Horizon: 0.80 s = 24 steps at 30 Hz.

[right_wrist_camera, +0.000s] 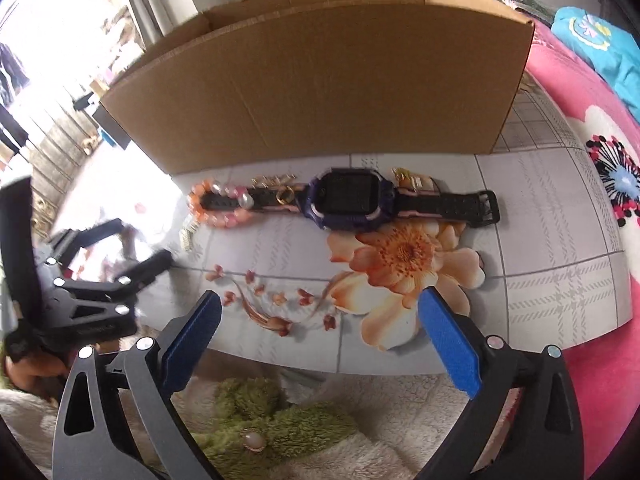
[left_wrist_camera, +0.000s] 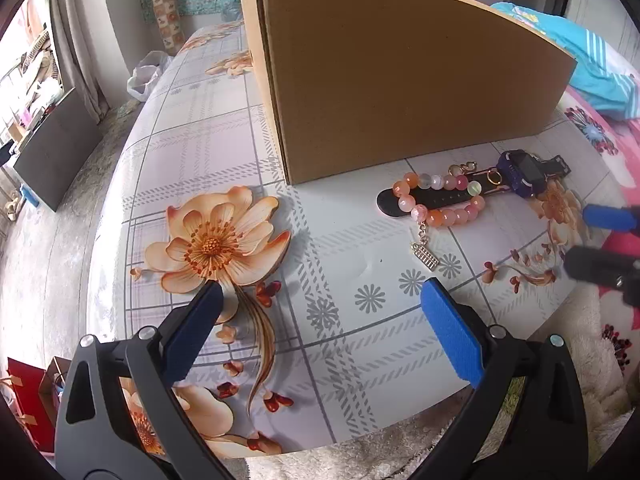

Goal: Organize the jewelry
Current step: 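Move the open left gripper back toward the purple smartwatch strap, then grasp the watch face with the right gripper while the left gripper grasps the strap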

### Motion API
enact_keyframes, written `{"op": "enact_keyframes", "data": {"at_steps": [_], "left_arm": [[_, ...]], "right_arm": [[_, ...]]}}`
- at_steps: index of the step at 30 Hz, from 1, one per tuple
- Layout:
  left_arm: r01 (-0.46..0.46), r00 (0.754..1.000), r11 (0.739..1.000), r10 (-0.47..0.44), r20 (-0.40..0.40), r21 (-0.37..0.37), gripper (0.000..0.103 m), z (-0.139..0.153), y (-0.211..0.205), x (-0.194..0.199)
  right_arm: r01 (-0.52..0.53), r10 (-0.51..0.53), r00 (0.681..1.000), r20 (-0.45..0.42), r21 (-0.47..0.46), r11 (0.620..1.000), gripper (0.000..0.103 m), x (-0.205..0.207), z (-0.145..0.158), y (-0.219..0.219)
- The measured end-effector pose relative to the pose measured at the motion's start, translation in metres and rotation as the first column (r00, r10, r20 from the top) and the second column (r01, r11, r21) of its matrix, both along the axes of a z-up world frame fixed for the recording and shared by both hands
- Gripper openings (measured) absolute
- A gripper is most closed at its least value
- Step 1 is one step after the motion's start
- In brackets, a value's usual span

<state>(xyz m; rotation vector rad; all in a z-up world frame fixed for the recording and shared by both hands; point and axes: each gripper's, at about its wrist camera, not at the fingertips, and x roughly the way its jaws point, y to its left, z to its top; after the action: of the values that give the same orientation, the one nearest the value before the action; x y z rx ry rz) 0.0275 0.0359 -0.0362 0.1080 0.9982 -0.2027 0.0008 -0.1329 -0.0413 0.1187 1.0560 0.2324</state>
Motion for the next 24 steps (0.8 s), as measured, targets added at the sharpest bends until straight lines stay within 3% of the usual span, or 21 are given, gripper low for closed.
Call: {"op": "enact_keyframes", "data": {"at_steps": [4,11,18,22,24], "left_arm": [[0.019,0.999,1.000,-0.019,0.050,-0.009,0.092,0.005,-0.002,-0.004],[0.176,0.974,0.976,-0.153,0.168,-0.128,0.057,0.026,-0.025,-0.013],[0.318,0.938,0.937,-0.287,0.196,-0.147,0.034,0.025,-0.066,0.000],[0.320,0.945,0.940,-0.307,0.114,-0.118,0.017,0.008,-0.082,0.014],[0.317,0.945,0.944,-0.306,0.115,-0.094,0.015,0.008,-0.082,0.013]], "right_arm": [[-0.044,0.037,0.995,0.088,0.075,0.996,0.083,-0.001,0.022,0.006],[-0.048,0.043,0.997,0.068,0.078,0.996,0.052,0.012,0.018,0.009],[0.031,-0.035,0.998,0.048,0.087,0.996,0.048,0.019,0.010,-0.009],[0.063,-0.067,0.997,0.049,0.090,0.994,0.048,0.018,0.008,-0.019],[0.072,-0.077,0.996,0.046,0.094,0.993,0.048,0.019,0.005,-0.023]]}}
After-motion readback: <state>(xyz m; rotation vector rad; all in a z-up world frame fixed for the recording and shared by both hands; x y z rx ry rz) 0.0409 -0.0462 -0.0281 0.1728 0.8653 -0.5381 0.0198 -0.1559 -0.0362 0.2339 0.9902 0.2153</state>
